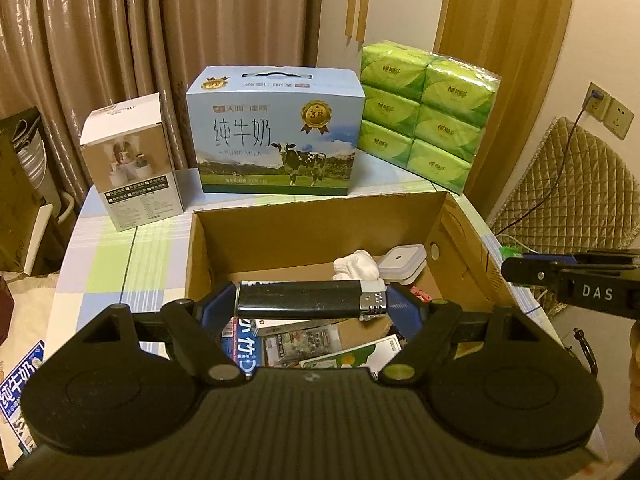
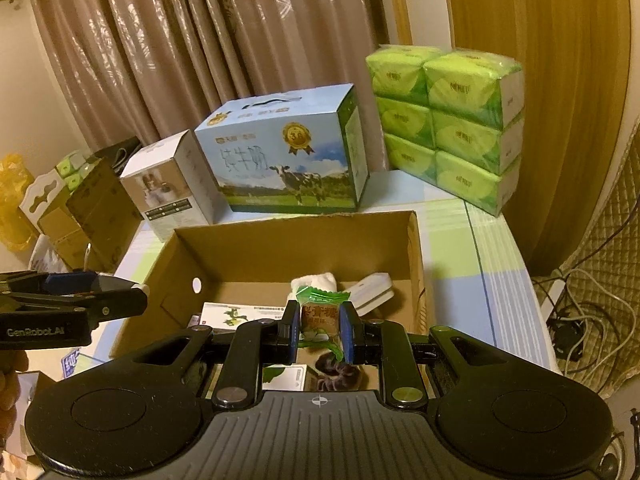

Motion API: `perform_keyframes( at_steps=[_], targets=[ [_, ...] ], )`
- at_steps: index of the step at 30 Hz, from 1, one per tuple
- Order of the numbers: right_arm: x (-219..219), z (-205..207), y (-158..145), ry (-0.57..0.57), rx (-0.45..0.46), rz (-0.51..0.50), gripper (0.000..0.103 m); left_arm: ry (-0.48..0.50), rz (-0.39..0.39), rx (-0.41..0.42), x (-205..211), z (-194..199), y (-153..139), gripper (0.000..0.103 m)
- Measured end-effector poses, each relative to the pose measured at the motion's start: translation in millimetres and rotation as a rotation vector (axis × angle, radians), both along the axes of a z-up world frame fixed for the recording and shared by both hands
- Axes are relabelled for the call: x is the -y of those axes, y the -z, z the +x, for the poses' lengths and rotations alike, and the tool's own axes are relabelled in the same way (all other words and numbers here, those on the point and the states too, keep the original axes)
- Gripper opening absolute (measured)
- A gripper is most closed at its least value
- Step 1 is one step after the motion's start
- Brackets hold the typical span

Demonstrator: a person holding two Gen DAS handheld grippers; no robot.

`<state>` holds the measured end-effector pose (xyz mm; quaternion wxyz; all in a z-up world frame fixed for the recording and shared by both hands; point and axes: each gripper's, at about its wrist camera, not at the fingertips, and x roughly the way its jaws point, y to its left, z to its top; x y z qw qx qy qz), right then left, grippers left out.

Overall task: Organize objects
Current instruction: 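Lower both items into the box and open both tools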

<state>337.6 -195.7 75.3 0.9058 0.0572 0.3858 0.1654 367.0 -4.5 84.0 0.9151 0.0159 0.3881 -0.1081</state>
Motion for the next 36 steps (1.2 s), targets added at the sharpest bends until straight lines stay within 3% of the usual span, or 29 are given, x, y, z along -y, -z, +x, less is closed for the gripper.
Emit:
perform_keyframes(
  at_steps=[3, 6, 27, 29, 30, 36],
  targets=[
    [1, 2, 4, 0.005, -0.004, 0.005, 0.018, -0.002, -0.007, -0.003, 2, 10, 8, 0.078],
    [4, 3, 8, 0.006, -0.010, 0.006, 0.018, -0.033, -0.018, -0.012, 1, 19, 16, 0.086],
    [0, 12, 8, -0.002, 0.022, 0.027, 0.020, -0.051, -0.014, -0.008, -13, 12, 21, 0.086],
    [2, 19, 9, -0.011, 0.027, 0.082, 0.062, -0.055, -0.013, -0.005, -15, 11, 22, 0.087],
    [4, 21, 9, 0.008, 0.033, 0.101, 0.092, -0.057, -0.011, -0.004, -16, 11, 22, 0.088],
    [10, 13, 10, 0.009, 0.044, 0.085, 0.093, -0.061, -0.002, -0.007, -23, 4, 30, 0.089]
  ],
)
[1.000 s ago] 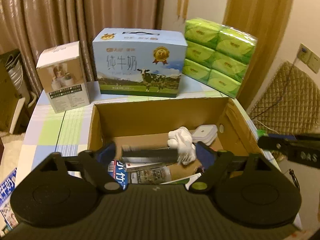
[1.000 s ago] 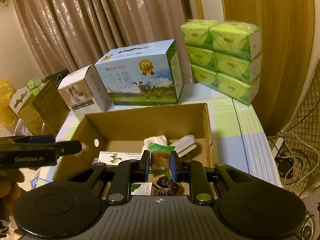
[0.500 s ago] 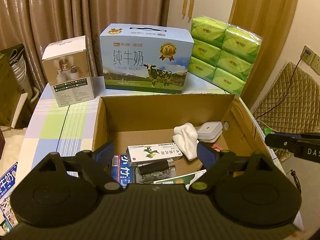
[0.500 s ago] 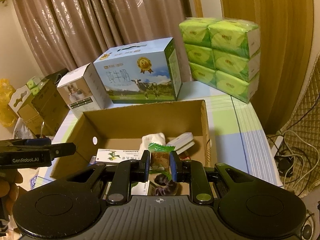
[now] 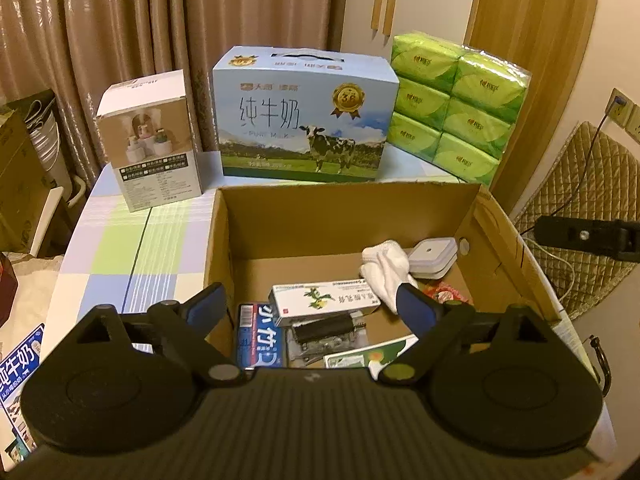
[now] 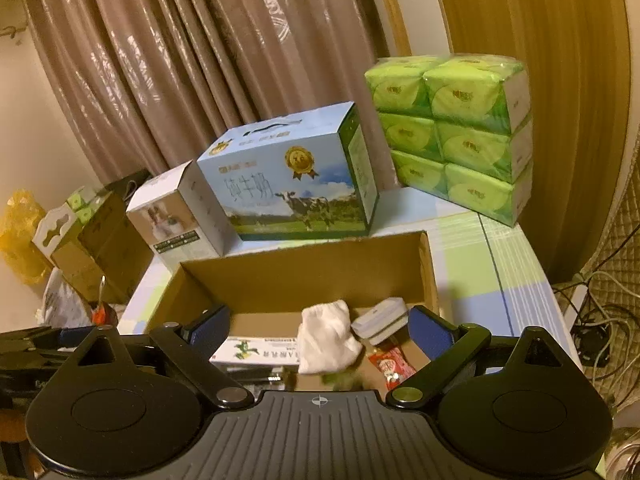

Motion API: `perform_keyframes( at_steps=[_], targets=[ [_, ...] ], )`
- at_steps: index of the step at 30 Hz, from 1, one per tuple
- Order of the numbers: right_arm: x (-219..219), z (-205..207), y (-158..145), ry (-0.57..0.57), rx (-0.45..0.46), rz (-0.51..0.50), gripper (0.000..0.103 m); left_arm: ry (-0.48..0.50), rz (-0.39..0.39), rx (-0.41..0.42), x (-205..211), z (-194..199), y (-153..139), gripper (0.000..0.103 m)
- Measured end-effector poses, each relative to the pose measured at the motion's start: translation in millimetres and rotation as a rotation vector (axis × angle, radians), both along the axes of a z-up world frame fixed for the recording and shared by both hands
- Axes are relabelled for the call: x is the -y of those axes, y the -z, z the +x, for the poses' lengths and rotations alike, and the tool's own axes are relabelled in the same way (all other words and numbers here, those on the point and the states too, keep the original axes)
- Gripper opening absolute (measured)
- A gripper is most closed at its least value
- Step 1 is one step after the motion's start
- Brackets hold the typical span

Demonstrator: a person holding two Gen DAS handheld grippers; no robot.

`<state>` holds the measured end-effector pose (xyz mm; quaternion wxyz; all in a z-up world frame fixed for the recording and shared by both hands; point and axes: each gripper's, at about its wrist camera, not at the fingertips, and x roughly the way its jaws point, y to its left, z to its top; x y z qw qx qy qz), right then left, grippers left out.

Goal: Organize objects

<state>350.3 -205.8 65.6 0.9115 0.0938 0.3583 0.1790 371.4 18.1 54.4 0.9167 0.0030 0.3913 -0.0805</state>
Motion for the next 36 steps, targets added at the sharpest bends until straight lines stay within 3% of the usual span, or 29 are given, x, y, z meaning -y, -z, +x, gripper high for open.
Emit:
perform_keyframes(
  at_steps=[7, 14, 23, 36],
  targets=[
    [9, -20, 3, 0.004, -0.019, -0.012, 0.093, -0.012, -0.008, -0.017, -4, -15, 7, 0.090],
    [9, -47, -6, -0.008, -0.032, -0.036, 0.093, -0.024, -0.005, 0.002, 1, -45, -4, 0.099],
    [16, -97, -22, -0.024, -0.059, -0.047, 0.101, -0.028, -0.009, 0.028, 7, -104, -28, 0.102],
    [23, -188, -41, -0.026, -0.052, -0.072, 0.101, -0.085, -0.007, 0.080, 4, -202, -65, 0.102]
  ],
)
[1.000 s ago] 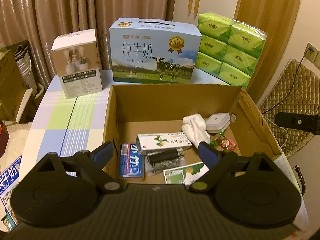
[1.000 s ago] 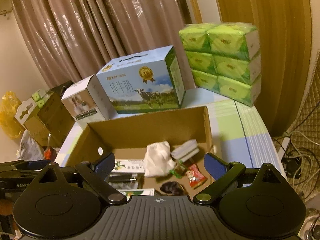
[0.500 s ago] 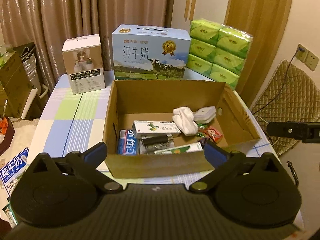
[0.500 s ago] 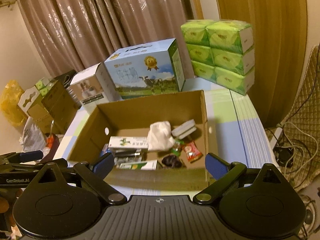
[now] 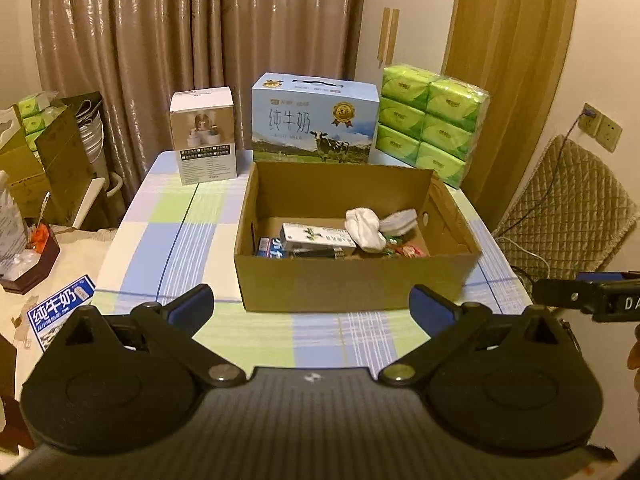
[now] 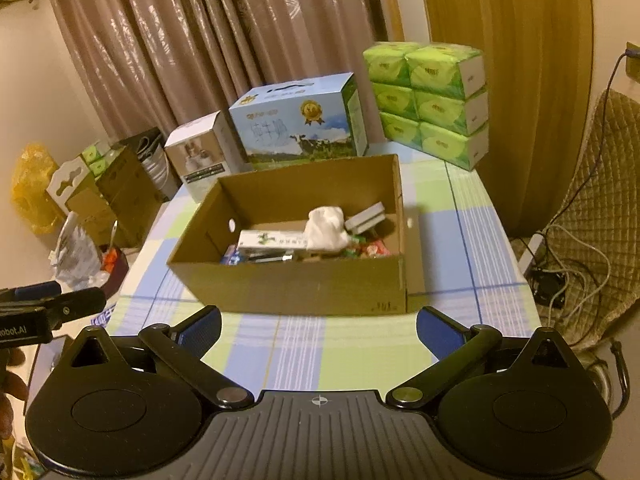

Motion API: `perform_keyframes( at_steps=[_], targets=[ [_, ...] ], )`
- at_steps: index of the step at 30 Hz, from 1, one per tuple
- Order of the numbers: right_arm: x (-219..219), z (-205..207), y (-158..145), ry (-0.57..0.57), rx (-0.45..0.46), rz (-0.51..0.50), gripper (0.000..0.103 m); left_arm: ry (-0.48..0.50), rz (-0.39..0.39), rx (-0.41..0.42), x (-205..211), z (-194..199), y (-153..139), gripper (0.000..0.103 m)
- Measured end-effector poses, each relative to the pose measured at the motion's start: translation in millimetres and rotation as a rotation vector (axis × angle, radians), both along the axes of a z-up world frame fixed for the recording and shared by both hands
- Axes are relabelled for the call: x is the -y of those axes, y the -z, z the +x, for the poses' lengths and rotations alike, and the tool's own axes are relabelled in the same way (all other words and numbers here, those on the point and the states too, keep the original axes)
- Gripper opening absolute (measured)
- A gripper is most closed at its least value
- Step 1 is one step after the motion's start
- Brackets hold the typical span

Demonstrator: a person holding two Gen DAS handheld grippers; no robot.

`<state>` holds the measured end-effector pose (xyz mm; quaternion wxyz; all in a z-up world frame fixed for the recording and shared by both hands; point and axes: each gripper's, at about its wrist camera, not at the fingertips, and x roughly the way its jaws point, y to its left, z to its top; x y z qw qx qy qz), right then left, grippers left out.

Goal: Organize objects

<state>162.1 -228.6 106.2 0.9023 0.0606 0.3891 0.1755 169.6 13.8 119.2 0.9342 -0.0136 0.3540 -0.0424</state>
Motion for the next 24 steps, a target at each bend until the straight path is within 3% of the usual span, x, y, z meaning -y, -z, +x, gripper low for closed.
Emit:
perform_keyframes(
  at_steps=[13, 24],
  targets=[
    [8, -69, -6, 0.021, 0.031, -0.022, 0.101, -0.020, -0.023, 0.029, 1, -79, -3, 0.102],
    [6, -104, 8, 0.007, -0.003, -0.028, 0.101, -0.019, -0.025, -0.009, 5, -112, 9, 0.102]
  ],
)
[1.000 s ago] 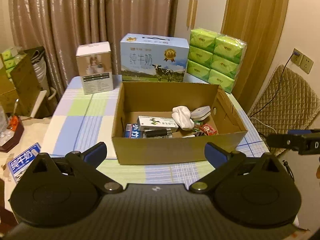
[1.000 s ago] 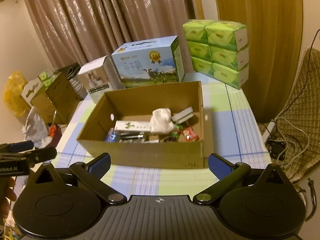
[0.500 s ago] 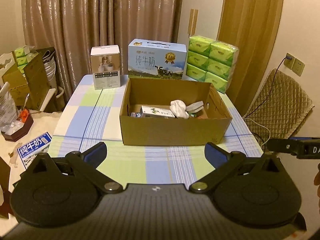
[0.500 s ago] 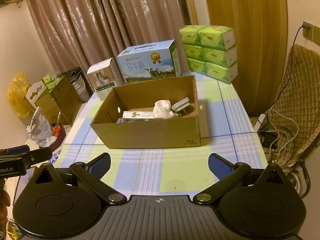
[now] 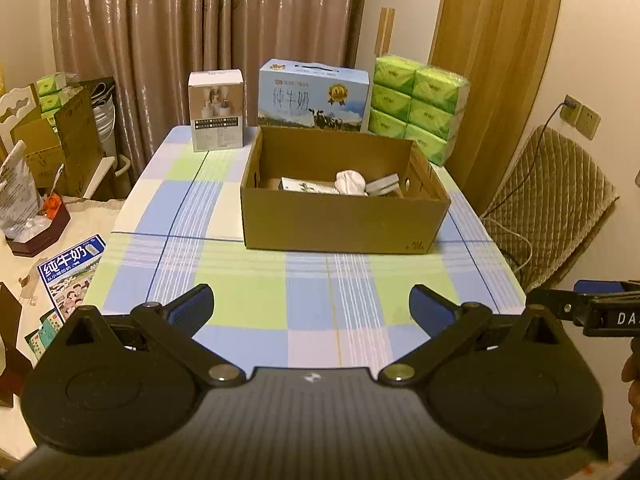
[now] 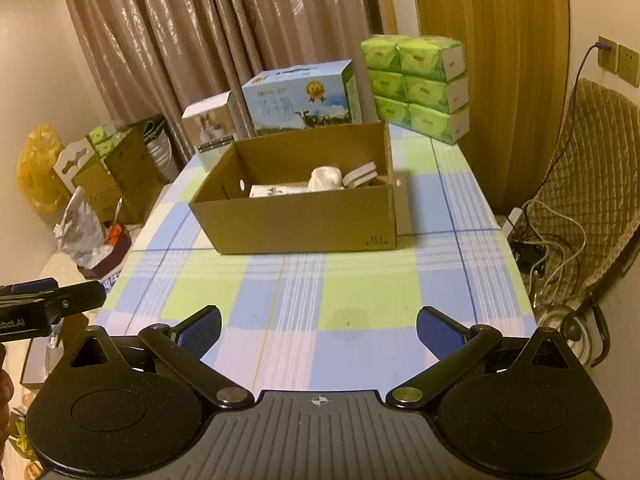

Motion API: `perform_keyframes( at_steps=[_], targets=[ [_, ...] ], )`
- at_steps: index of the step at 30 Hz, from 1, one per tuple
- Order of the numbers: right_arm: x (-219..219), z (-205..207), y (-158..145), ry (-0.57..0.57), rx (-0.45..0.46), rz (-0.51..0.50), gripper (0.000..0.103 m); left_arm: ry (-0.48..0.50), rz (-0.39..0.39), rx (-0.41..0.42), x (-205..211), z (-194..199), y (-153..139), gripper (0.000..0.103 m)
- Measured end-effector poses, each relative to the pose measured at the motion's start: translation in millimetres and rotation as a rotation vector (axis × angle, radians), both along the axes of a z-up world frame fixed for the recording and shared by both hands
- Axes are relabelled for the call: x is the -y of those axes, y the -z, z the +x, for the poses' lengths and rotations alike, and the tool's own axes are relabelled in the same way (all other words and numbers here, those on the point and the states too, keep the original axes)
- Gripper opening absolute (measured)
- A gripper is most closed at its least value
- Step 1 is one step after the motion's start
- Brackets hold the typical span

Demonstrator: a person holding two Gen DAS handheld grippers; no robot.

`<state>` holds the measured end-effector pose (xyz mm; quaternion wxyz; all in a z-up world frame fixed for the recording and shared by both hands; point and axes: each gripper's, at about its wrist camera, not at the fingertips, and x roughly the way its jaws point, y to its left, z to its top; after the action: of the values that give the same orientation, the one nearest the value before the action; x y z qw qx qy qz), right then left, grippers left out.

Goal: Organize objects

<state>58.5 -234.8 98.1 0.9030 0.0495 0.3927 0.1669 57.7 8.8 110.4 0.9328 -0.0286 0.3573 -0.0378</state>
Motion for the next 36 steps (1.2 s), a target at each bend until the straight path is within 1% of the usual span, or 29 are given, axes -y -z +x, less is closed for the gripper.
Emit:
perform_keyframes(
  at_steps=[10, 36],
  targets=[
    [-4, -4, -5, -0.003, 0.017, -0.002, 0.101, 0.007, 0.021, -0.007, 3, -6, 5, 0.102],
    [-5, -1, 2, 0.000, 0.008, -0.013, 0.101, 0.016, 0.022, -0.028, 5, -3, 13, 0.102]
  ],
)
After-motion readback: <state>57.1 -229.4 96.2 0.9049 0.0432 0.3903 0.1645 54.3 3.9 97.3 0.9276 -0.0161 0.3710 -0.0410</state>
